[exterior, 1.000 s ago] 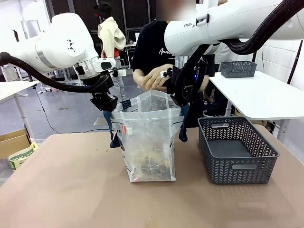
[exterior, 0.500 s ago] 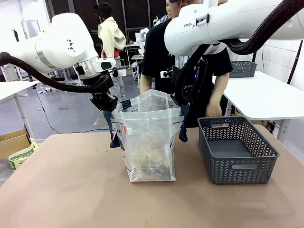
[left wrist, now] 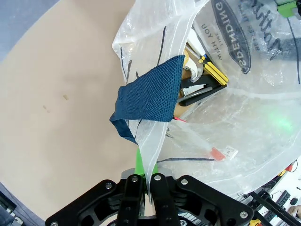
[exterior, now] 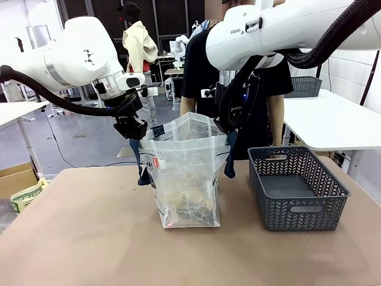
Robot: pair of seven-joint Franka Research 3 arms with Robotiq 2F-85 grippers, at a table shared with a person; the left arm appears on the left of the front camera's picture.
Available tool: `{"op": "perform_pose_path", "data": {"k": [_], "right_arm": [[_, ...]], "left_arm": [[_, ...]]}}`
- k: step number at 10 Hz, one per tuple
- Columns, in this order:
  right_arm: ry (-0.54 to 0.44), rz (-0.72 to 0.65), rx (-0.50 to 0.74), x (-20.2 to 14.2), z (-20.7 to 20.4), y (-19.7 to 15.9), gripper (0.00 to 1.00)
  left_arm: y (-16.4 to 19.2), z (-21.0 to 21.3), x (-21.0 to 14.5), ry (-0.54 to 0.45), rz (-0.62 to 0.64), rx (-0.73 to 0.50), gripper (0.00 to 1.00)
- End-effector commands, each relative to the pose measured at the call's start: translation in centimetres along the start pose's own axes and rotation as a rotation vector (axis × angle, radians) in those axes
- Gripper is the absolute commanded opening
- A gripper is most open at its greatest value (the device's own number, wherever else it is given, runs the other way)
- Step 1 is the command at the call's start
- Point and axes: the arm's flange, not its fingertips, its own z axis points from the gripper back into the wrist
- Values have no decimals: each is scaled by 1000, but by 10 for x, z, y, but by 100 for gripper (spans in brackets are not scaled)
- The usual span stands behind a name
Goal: Transfer purchased items from the store into the shopping bag.
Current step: Move the Reusable shopping bag to the right side of the table.
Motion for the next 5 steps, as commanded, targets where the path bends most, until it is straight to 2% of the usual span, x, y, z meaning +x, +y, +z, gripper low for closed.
{"op": "perform_pose_path", "data": {"k": [1,5], "right_arm": [[-1,-2,0,1,0,-1,0],[-1,-2,0,1,0,-1,0]], "left_arm": [[0,2,0,1,-2,4,0],[0,2,0,1,-2,4,0]]}}
